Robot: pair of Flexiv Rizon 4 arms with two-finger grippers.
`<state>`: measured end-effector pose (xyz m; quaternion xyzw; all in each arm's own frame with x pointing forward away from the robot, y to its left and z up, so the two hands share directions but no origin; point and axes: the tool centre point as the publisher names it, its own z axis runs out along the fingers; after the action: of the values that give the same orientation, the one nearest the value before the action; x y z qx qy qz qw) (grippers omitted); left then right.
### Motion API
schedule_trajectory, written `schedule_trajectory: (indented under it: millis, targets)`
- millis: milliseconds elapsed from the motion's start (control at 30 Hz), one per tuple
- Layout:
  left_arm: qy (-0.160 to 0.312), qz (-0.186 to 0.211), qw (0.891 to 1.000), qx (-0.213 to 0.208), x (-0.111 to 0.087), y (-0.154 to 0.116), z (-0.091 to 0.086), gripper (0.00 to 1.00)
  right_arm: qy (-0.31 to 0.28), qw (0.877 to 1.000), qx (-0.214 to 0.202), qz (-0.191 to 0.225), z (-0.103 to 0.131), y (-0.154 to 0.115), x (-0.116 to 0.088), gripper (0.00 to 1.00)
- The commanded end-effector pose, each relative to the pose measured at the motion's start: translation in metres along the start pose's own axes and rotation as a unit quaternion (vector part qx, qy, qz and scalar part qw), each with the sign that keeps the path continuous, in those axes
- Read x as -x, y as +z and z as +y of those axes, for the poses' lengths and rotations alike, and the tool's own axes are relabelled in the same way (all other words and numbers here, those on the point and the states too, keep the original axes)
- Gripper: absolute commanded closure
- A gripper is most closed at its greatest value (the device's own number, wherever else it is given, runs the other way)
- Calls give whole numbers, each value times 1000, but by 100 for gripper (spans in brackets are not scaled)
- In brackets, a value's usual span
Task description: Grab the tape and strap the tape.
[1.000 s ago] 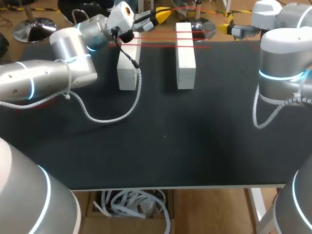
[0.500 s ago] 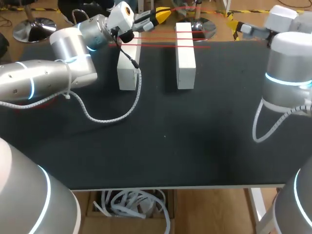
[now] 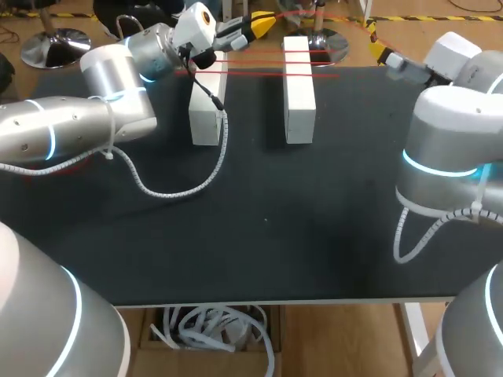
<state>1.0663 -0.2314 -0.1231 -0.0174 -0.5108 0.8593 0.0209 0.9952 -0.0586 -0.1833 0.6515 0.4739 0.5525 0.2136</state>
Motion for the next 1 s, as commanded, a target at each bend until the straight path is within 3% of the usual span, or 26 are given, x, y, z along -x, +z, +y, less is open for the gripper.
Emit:
schedule_trajectory:
  millis: [33,133,267,367,433,567,667,800,867,900,1000]
  targets:
    - [0,1,1000,0,1,0,0,100,0,1000,3,-5,-2,3,-3,0]
    - [0,1,1000,0,1,0,0,100,0,1000,3,-5,-2,3,-3,0]
    - [0,1,1000,0,1,0,0,100,110,989,62,-80,-2,0,-12,0]
    - [0,1,1000,0,1,0,0,100,204,967,79,-126,-4,-6,-5,0]
    - [0,1,1000,0,1,0,0,100,303,937,91,-147,-4,-6,1,0]
    - [0,1,1000,0,1,0,0,100,395,901,131,-124,7,6,-4,0]
    - [0,1,1000,0,1,0,0,100,432,882,172,-78,19,17,-8,0]
    - [0,1,1000,0,1,0,0,100,441,875,198,-29,31,22,-17,0]
    - [0,1,1000,0,1,0,0,100,422,884,201,-1,35,23,-20,0]
    - [0,1,1000,0,1,0,0,100,388,900,198,9,35,22,-21,0]
    - [0,1,1000,0,1,0,0,100,388,900,198,9,35,22,-21,0]
